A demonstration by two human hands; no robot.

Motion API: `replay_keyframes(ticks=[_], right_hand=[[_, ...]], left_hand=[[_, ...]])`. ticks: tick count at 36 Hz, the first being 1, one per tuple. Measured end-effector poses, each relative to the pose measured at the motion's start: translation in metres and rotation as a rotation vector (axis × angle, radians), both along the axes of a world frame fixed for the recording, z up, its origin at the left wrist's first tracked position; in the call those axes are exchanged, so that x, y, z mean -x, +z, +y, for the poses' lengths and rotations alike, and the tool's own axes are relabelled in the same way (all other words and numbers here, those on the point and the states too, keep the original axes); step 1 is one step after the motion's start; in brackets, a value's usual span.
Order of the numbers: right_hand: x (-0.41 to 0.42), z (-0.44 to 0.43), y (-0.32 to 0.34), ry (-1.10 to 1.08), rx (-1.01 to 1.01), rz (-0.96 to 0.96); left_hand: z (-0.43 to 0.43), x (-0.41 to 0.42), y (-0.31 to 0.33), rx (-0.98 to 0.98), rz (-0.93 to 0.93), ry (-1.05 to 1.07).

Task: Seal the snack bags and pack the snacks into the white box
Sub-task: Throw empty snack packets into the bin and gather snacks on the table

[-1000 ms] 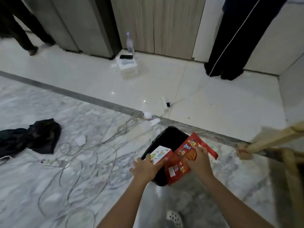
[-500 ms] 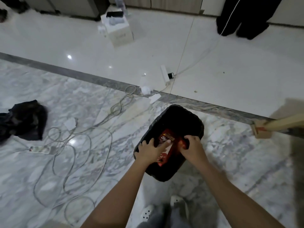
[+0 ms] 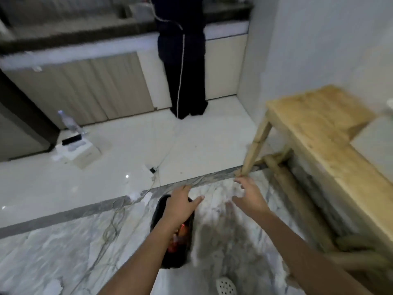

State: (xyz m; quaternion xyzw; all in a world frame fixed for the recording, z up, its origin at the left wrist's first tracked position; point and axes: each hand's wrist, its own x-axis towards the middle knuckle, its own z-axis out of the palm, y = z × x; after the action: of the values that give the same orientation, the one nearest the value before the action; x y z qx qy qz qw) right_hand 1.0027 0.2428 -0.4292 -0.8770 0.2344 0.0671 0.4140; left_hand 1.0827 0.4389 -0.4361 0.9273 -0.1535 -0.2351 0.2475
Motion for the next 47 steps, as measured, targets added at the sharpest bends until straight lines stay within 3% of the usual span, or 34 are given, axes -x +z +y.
replay_keyframes(ticks=[8, 15, 19, 31, 43, 47], right_hand=[[0.178, -0.079, 0.095, -0.331, 0.142, -0.133], [0.396, -0.111, 0.122, -0.679, 0.216, -0.123], [0.523, -0.11, 0.13, -0.889, 0.223, -0.082], [0.847, -0.069, 0.107, -1.364, 0.225, 0.062], [1.022, -0.066, 0.063, -1.682, 0.195, 0.156], [1.064, -0.083, 0.047, -1.749, 0.211, 0.164]], left_hand=[[-0.144, 0.098, 0.094, 0.116, -0.254, -0.493], [-0.247, 0.27, 0.121, 0.198, -0.132, -0.869], [-0.285, 0.398, 0.127, 0.258, -0.185, -1.087], [-0.326, 0.725, 0.093, 0.278, -0.111, -1.626], [-0.359, 0.922, 0.052, 0.284, -0.053, -2.052], [-0.371, 0.965, 0.025, 0.378, -0.102, -2.035]])
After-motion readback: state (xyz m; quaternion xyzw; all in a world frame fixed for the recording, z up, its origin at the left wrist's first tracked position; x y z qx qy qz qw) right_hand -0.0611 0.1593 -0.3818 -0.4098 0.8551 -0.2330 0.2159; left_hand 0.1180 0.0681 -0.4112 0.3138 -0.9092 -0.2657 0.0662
